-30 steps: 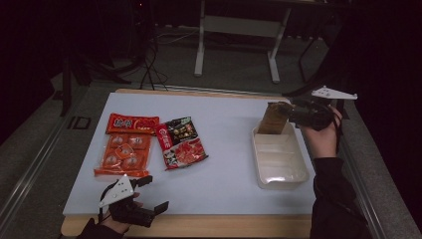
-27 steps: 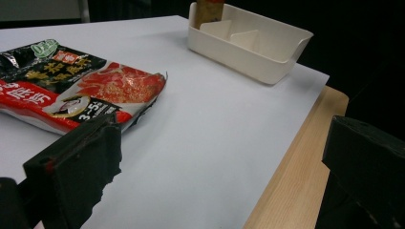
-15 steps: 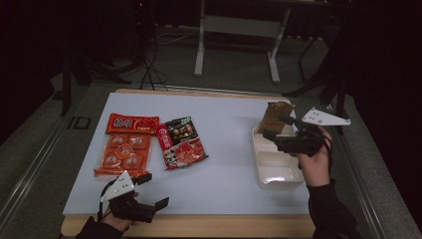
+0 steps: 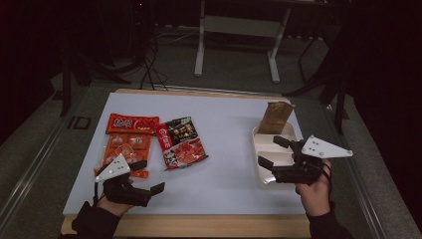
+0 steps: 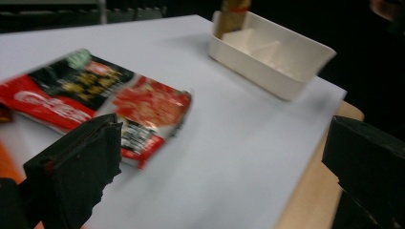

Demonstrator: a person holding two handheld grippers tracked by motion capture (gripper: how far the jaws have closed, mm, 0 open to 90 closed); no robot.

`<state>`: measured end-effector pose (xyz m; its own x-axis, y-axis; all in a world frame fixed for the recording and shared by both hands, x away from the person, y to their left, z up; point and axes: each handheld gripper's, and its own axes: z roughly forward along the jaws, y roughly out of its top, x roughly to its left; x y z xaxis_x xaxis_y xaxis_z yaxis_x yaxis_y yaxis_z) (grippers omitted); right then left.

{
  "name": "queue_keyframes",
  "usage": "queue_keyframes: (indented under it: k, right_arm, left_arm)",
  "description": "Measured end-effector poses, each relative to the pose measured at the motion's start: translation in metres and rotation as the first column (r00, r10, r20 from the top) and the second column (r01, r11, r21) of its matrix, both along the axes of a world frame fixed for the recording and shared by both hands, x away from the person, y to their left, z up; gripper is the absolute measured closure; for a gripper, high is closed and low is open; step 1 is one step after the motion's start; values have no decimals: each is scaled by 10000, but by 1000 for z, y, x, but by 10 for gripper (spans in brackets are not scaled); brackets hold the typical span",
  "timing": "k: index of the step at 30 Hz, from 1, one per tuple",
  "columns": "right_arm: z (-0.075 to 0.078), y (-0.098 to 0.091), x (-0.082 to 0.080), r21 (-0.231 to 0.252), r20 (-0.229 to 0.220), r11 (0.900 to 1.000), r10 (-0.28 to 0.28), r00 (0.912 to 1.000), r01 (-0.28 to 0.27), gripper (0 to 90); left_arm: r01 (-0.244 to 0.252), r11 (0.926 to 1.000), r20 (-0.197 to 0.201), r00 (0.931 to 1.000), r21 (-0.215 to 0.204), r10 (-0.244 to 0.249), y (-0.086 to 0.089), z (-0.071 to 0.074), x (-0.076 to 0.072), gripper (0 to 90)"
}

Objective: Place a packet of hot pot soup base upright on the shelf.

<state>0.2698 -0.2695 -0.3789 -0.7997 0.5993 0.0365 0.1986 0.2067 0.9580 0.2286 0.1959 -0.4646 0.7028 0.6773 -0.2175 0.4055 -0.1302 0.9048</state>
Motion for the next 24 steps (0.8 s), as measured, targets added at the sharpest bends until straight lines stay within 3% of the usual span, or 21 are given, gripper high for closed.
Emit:
queue_keyframes:
  k: [2, 5, 9, 11, 13, 17, 20, 23, 24]
  right_arm:
    - [-2, 0, -5, -65, 104, 9999, 139, 9998, -138, 138]
    - [-5, 1, -13, -135, 228, 9996, 263, 9994, -260, 140]
    - [-9, 2, -20, 7, 64, 9988, 496, 9987, -496, 140]
    - [-12, 2, -22, 77, 10, 9988, 482, 9988, -482, 140]
    - [-14, 2, -23, 120, -130, 9978, 651, 9978, -650, 140]
    - [-16, 3, -25, 178, -109, 9970, 751, 9971, -749, 141]
    - [-15, 3, -26, 254, -89, 9965, 798, 9968, -795, 142]
    - [-14, 3, -26, 296, -31, 9962, 821, 9966, -819, 142]
    - [-14, 3, -26, 296, -31, 9962, 821, 9966, -819, 142]
  left_arm:
    - [-372, 9989, 16, 9993, 280, 372, 2, 4, 6, 79]
    - [-898, 9954, 151, 9959, 345, 894, 6, 8, 13, 200]
    - [-1364, 9893, 157, 9906, 523, 1358, 8, 12, 25, 346]
    - [-1636, 9839, 76, 9865, 722, 1635, 8, 11, 32, 460]
    - [-1956, 9765, -41, 9804, 908, 1967, 9, 9, 41, 523]
    - [-2682, 9478, -118, 9616, 1723, 2742, 9, 1, 59, 655]
    - [-3011, 9316, -466, 9475, 2037, 3165, 9, -8, 72, 767]
    - [-3134, 9191, -698, 9385, 2388, 3382, 8, -17, 85, 849]
    - [-3134, 9191, -698, 9385, 2388, 3382, 8, -17, 85, 864]
